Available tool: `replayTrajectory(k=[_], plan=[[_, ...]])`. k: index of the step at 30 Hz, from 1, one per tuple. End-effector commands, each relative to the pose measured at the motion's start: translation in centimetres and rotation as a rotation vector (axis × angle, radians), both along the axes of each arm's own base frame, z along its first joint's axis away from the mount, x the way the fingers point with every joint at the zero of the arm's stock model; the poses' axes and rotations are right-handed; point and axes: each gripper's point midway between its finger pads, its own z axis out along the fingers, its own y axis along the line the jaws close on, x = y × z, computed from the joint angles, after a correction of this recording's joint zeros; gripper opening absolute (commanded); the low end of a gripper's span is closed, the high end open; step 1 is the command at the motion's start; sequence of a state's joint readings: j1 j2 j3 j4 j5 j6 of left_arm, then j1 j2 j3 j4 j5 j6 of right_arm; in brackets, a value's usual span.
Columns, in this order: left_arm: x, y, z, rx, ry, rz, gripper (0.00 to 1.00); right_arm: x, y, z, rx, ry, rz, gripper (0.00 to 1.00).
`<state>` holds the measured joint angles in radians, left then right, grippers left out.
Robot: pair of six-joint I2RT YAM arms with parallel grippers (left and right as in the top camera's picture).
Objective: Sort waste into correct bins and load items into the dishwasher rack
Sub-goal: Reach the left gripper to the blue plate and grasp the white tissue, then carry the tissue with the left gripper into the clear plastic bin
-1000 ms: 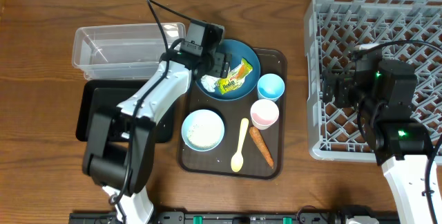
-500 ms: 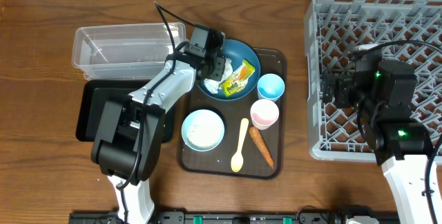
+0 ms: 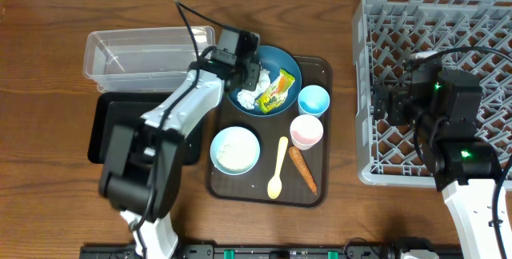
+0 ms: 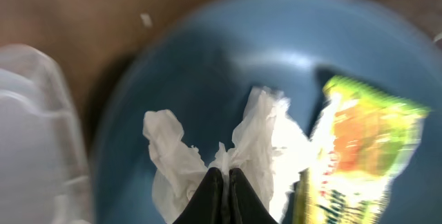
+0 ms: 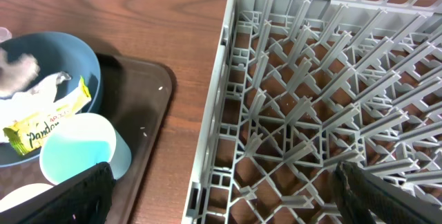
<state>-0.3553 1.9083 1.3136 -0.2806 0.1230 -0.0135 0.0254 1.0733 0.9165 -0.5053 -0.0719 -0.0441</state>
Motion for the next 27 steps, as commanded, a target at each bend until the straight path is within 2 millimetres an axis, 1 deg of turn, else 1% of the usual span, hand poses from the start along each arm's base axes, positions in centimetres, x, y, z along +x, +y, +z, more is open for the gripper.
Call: replayTrajectory(k=[1, 3, 5, 7, 8, 11, 12, 15, 17, 18, 19, 20, 21, 22, 25, 26, 27], plan=[[1.2, 1.6, 7.7, -0.028, -0.168, 0.045, 0.06, 0.3, 0.3, 0.7, 0.009, -0.013, 0.006, 0.99], [1.3, 3.3, 10.1, -0.017, -0.222, 0.089, 0.06, 0.3, 0.3, 0.7, 0.009, -0.013, 0.006, 0.99], [1.4, 5.5, 12.2, 0.006, -0.266, 0.148, 0.06, 0.3, 0.3, 0.8, 0.009, -0.013, 0.006, 0.99], [1.5, 8.1, 13.5, 0.038, -0.296, 0.218, 0.06, 0.3, 0.3, 0.8, 0.009, -0.013, 0.006, 0.99], [1.6, 9.2, 13.8, 0.05, -0.303, 0.247, 0.06, 0.3, 0.3, 0.8, 0.009, -0.013, 0.006, 0.99], [2.1, 12.6, 13.8, 0.068, -0.302, 0.321, 0.06, 0.3, 0.3, 0.8, 0.009, -0.013, 0.006, 0.99], [2.3, 13.6, 13.3, 0.071, -0.292, 0.344, 0.06, 0.3, 0.3, 0.8, 0.01, -0.013, 0.007, 0.99], [2.7, 15.6, 11.7, 0.076, -0.254, 0.398, 0.06, 0.3, 0.3, 0.8, 0.009, -0.013, 0.007, 0.99], [2.8, 16.2, 10.5, 0.086, -0.225, 0.41, 0.06, 0.3, 0.3, 0.8, 0.01, -0.013, 0.007, 0.99], [2.8, 16.4, 10.0, 0.09, -0.212, 0.414, 0.09, 0.3, 0.3, 0.7, 0.01, -0.013, 0.007, 0.99], [2.8, 16.5, 9.6, 0.093, -0.202, 0.414, 0.21, 0.3, 0.3, 0.7, 0.009, -0.013, 0.007, 0.99], [2.8, 16.3, 9.4, 0.088, -0.196, 0.408, 0.4, 0.3, 0.3, 0.7, 0.009, -0.013, 0.007, 0.99], [2.8, 16.1, 9.4, 0.084, -0.195, 0.403, 0.44, 0.3, 0.3, 0.7, 0.009, -0.013, 0.007, 0.99], [2.8, 15.6, 9.5, 0.064, -0.193, 0.384, 0.49, 0.3, 0.3, 0.7, 0.009, -0.013, 0.007, 0.99], [2.7, 13.7, 9.8, 0.008, -0.193, 0.327, 0.51, 0.3, 0.3, 0.8, 0.009, -0.015, 0.007, 0.99], [2.6, 13.0, 9.9, -0.011, -0.19, 0.304, 0.51, 0.3, 0.3, 0.8, 0.009, -0.015, 0.007, 0.99], [2.4, 11.8, 9.8, -0.039, -0.179, 0.269, 0.51, 0.3, 0.3, 0.8, 0.009, -0.015, 0.007, 0.99]])
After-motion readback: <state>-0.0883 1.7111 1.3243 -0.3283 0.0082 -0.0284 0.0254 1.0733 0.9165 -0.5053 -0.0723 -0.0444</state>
